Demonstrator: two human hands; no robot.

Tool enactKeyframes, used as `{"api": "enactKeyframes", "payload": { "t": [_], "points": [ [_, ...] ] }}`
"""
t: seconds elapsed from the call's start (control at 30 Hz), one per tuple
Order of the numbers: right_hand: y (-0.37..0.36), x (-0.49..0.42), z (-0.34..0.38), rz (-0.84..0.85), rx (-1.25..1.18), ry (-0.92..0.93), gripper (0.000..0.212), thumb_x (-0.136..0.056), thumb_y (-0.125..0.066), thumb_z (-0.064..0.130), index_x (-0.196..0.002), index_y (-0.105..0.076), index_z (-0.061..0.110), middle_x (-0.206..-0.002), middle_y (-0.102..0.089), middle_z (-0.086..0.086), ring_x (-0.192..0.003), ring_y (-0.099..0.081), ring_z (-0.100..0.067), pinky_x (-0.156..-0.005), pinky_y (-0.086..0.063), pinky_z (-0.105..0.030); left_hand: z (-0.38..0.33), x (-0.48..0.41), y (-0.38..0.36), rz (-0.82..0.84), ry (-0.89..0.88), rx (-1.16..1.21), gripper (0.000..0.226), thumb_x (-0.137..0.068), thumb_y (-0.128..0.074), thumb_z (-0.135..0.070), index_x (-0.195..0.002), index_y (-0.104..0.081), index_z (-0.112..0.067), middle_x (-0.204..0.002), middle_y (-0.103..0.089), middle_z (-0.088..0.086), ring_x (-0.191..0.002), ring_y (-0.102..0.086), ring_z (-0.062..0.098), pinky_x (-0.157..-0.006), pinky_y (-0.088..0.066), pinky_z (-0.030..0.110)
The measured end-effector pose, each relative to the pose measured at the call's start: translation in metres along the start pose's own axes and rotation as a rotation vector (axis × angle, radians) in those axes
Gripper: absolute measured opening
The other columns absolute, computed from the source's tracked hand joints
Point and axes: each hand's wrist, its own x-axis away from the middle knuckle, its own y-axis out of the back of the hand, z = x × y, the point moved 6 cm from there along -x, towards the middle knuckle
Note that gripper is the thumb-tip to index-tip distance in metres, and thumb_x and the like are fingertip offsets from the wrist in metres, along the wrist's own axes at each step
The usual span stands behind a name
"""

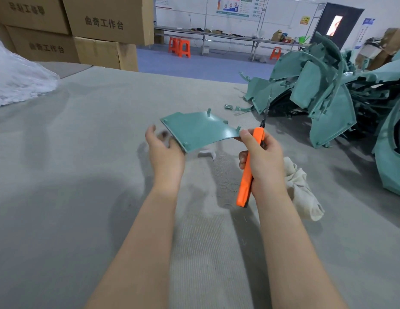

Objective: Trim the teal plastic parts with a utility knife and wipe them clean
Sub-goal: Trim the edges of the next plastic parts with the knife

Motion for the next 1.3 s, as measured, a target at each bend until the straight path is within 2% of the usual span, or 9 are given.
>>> {"api": "enactKeyframes", "payload": {
  "t": [0.1, 0.17, 0.3, 0.5, 0.63, 0.77, 0.93, 1.07, 1.3],
  "points": [
    [-0.002, 0.001, 0.0, 0.006, 0.023, 0.02, 0.014, -0.091, -0.065, 0.017, -0.103, -0.058, 0.012, -0.066, -0.056, 0.005, -0.04, -0.046, -0.008, -0.041, -0.041, -0.019, 0.016, 0.003, -0.009, 0.123, 0.39, 0.448, 0.023, -0.1, -0.043, -0.025, -0.101, -0.064, -0.017, -0.086, -0.073, 0.0, -0.076, -0.068, 0.016, -0.058, -0.057, 0.026],
    [-0.005, 0.001, -0.001, 0.024, 0.033, 0.033, 0.015, -0.091, -0.066, 0.018, -0.104, -0.058, 0.014, -0.061, -0.057, 0.012, -0.041, -0.046, -0.007, -0.041, -0.041, -0.019, 0.018, 0.005, -0.013, 0.195, 0.458, 0.535, 0.022, -0.097, -0.053, -0.037, -0.092, -0.067, -0.021, -0.079, -0.075, -0.003, -0.074, -0.071, 0.013, -0.057, -0.056, 0.025],
    [-0.008, 0.0, -0.002, 0.05, 0.016, 0.04, 0.013, -0.092, -0.065, 0.017, -0.102, -0.057, 0.018, -0.058, -0.059, 0.016, -0.041, -0.046, -0.008, -0.041, -0.041, -0.02, 0.021, 0.013, -0.018, 0.257, 0.537, 0.561, 0.008, -0.088, -0.067, -0.018, -0.094, -0.066, -0.013, -0.078, -0.075, 0.003, -0.068, -0.072, 0.014, -0.056, -0.057, 0.025],
    [-0.005, 0.001, -0.004, -0.046, 0.074, 0.082, 0.019, -0.092, -0.064, 0.02, -0.097, -0.046, 0.025, -0.066, -0.057, 0.003, -0.043, -0.047, -0.008, -0.042, -0.042, -0.022, 0.016, 0.006, -0.016, 0.157, 0.441, 0.649, 0.032, -0.092, -0.062, -0.013, -0.124, -0.059, -0.011, -0.104, -0.072, 0.005, -0.08, -0.071, 0.015, -0.067, -0.06, 0.027],
    [-0.015, 0.003, -0.006, 0.049, 0.188, 0.085, 0.026, -0.091, -0.064, 0.019, -0.076, -0.044, 0.012, -0.06, -0.045, -0.006, -0.046, -0.043, -0.015, -0.045, -0.039, -0.025, 0.013, 0.004, -0.01, 0.102, 0.36, 0.685, 0.029, -0.093, -0.062, -0.014, -0.122, -0.059, -0.012, -0.095, -0.073, 0.002, -0.079, -0.071, 0.014, -0.059, -0.057, 0.025],
    [-0.03, 0.011, -0.008, 0.153, 0.232, 0.071, 0.024, -0.09, -0.065, 0.019, -0.073, -0.05, 0.009, -0.07, -0.062, -0.019, -0.046, -0.045, -0.012, -0.049, -0.04, -0.029, 0.01, 0.006, -0.01, 0.113, 0.324, 0.686, 0.035, -0.093, -0.061, -0.016, -0.127, -0.057, -0.01, -0.108, -0.072, 0.003, -0.091, -0.07, 0.016, -0.071, -0.058, 0.026],
    [-0.039, 0.018, -0.007, 0.209, 0.291, 0.088, 0.037, -0.089, -0.067, 0.024, -0.092, -0.057, -0.011, -0.091, -0.062, -0.032, -0.057, -0.044, -0.02, -0.058, -0.04, -0.033, 0.009, 0.007, -0.011, 0.12, 0.318, 0.689, 0.035, -0.093, -0.061, -0.019, -0.127, -0.058, -0.012, -0.109, -0.072, 0.003, -0.092, -0.071, 0.016, -0.064, -0.056, 0.024],
    [-0.028, 0.014, -0.002, 0.143, 0.359, 0.111, 0.032, -0.09, -0.066, 0.027, -0.089, -0.058, -0.004, -0.086, -0.066, -0.025, -0.054, -0.051, -0.011, -0.061, -0.046, -0.037, 0.011, 0.008, -0.011, 0.114, 0.353, 0.722, 0.035, -0.093, -0.062, -0.019, -0.127, -0.059, -0.014, -0.112, -0.072, 0.002, -0.093, -0.07, 0.015, -0.069, -0.057, 0.025],
    [-0.008, 0.006, 0.002, -0.001, 0.5, 0.173, 0.048, -0.092, -0.049, 0.058, -0.077, -0.048, 0.013, -0.085, -0.065, -0.019, -0.08, -0.06, -0.033, -0.075, -0.05, -0.047, 0.012, 0.009, -0.009, 0.087, 0.417, 0.791, 0.021, -0.089, -0.066, -0.013, -0.11, -0.064, -0.013, -0.09, -0.075, 0.0, -0.076, -0.072, 0.012, -0.058, -0.055, 0.021]
  ]
}}
